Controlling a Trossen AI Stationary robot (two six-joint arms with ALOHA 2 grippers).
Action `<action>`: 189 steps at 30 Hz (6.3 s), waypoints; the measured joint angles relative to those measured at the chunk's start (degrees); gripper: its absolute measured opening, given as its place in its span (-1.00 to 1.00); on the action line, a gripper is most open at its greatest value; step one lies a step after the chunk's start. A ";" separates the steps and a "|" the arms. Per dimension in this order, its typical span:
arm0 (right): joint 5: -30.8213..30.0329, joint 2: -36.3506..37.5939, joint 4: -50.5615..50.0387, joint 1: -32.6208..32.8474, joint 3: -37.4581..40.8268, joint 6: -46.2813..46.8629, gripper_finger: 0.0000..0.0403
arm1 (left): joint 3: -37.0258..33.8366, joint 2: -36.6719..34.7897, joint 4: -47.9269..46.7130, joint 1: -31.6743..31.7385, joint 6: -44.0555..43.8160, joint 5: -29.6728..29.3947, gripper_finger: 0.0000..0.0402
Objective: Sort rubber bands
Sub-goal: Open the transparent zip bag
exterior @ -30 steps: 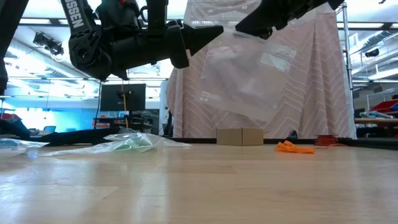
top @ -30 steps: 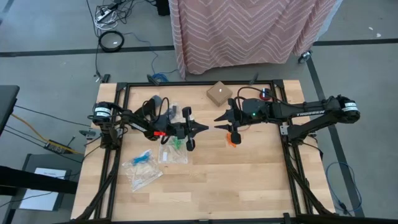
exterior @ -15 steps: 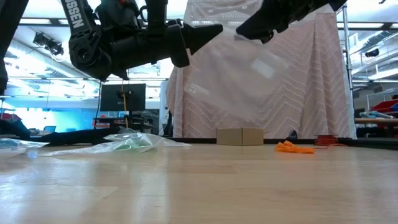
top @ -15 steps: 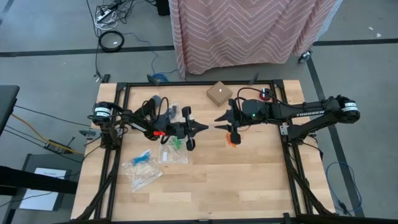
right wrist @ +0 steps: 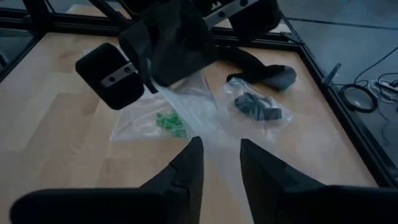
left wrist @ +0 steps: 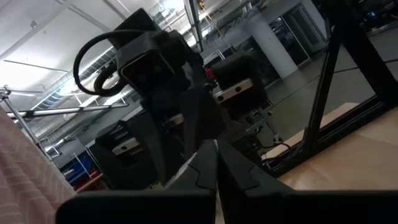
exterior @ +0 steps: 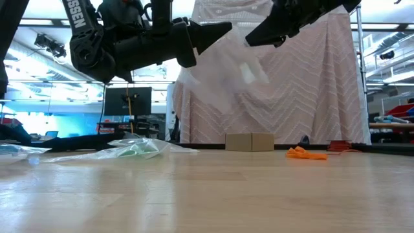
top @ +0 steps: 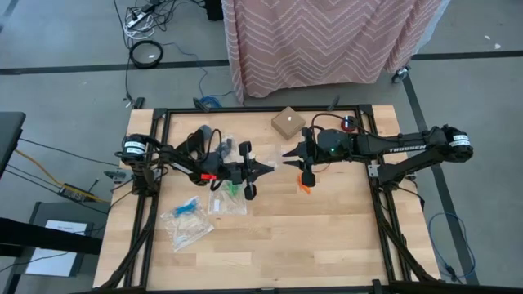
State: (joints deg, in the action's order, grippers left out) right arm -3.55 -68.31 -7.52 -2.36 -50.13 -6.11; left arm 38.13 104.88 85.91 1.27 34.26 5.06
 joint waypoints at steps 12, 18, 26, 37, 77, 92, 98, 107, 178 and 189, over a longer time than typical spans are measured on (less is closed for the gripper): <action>-3.15 0.00 0.15 -0.01 0.02 -2.58 -0.94 | 0.00 0.00 2.05 -1.52 -0.43 0.20 -0.97; -10.71 0.00 0.27 1.15 0.02 -4.23 -0.96 | 0.00 0.00 0.86 -2.04 -3.83 -2.68 -0.97; -7.16 0.05 -2.86 5.85 -0.38 -9.72 -0.89 | 0.00 0.00 -0.46 -1.81 -12.88 -7.46 -0.97; -12.12 0.39 -1.91 8.82 -0.55 -11.77 -0.87 | 0.00 0.01 -1.97 -0.77 -21.70 -1.36 -0.97; -6.71 -2.63 0.85 7.80 -0.66 -10.93 -0.70 | 0.00 0.02 -2.32 -0.75 -19.71 -1.43 -0.97; -11.00 -2.82 1.35 7.07 -0.63 -10.43 -0.73 | 0.00 0.02 -1.56 -0.93 -19.90 -0.63 -0.97; -11.73 -2.82 0.15 6.34 -0.63 -10.23 -0.74 | 0.00 0.02 -1.38 -0.93 -19.93 -0.26 -0.97; -5.63 -0.77 -3.98 7.61 -0.63 -11.62 -0.71 | 0.00 0.02 -4.33 -0.49 -19.93 -0.50 -0.97; -3.79 -0.94 0.43 6.07 1.16 -7.86 -0.72 | 0.17 0.02 -4.06 -0.51 -19.74 -2.15 -0.97; -6.73 -0.94 2.42 5.40 1.18 -8.13 -0.72 | 0.22 0.02 -4.07 -0.53 -19.77 -2.12 -0.97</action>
State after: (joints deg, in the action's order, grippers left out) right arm -10.28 -69.25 -5.10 3.04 -48.95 -14.24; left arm 38.35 104.90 81.84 0.73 14.49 2.94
